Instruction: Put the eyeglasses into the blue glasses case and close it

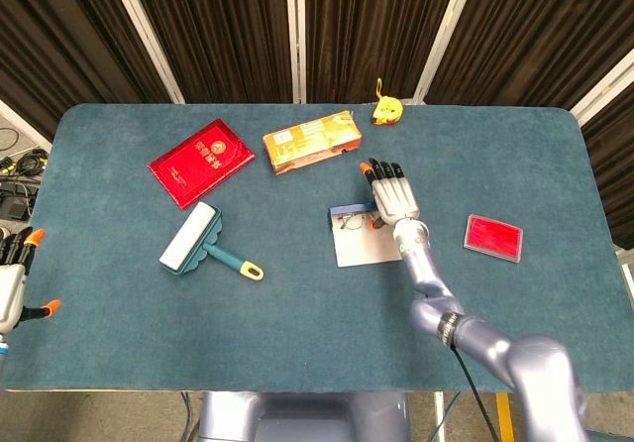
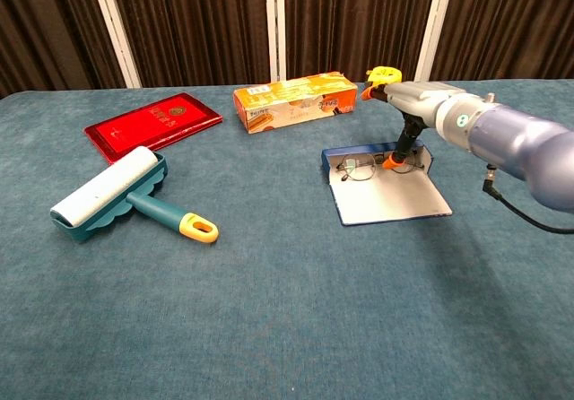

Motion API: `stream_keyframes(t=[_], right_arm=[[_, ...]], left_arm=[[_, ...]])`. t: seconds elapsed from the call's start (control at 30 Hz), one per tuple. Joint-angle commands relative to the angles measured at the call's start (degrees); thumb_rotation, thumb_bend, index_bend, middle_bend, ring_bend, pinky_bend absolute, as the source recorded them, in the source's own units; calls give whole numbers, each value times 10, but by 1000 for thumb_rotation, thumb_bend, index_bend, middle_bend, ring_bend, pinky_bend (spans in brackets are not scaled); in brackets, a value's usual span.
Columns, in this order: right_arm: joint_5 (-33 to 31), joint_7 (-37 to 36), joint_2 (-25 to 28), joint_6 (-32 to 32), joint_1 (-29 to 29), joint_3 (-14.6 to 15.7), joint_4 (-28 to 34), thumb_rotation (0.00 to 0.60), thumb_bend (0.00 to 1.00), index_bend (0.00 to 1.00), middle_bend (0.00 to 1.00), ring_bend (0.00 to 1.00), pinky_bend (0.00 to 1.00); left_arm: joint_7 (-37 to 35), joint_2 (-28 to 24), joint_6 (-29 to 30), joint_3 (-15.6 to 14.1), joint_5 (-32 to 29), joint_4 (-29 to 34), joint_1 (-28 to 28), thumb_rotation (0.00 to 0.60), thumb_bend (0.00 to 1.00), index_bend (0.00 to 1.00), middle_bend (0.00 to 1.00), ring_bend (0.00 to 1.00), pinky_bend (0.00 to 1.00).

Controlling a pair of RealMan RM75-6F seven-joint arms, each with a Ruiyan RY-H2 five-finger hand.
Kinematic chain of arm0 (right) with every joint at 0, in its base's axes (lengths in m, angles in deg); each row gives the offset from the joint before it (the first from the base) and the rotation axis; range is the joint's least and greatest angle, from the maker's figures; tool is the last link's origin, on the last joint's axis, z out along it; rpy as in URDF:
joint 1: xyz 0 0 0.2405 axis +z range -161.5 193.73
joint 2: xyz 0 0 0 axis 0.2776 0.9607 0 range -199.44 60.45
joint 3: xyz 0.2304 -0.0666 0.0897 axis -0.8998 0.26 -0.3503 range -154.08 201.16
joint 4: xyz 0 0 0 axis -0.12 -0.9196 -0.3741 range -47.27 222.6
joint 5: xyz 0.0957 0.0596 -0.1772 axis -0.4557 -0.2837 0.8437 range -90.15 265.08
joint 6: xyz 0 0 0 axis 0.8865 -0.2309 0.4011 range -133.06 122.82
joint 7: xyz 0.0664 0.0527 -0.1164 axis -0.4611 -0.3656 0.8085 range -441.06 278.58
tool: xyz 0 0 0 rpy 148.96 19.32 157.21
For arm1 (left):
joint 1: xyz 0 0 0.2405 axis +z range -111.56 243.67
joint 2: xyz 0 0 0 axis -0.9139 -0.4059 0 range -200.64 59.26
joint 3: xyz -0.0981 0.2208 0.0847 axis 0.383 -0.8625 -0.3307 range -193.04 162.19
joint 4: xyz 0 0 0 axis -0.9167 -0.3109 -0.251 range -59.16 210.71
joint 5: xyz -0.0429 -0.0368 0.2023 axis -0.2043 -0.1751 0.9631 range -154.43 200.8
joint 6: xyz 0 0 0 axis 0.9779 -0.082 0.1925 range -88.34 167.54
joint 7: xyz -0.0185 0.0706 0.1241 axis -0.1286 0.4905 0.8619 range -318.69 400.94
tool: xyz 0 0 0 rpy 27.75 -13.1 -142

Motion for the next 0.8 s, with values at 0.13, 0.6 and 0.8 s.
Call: stream_keyframes(t=[0.13, 0.6, 0.8], right_arm=[[74, 23, 109, 75, -72, 64, 189, 600, 64, 39, 0, 0, 0], [120, 76, 148, 120, -113, 116, 290, 600, 92, 106, 0, 0, 0], [121, 96, 127, 118, -111, 120, 272, 600, 113, 127, 0, 0, 0]], left_arm=[[-2, -1, 4, -5, 13, 5, 2, 600, 0, 0, 0, 0, 0], [-2, -4, 21, -14, 41, 17, 9, 600, 0, 0, 0, 0, 0], [-1, -3, 24, -15, 44, 19, 10, 600, 0, 0, 0, 0, 0]])
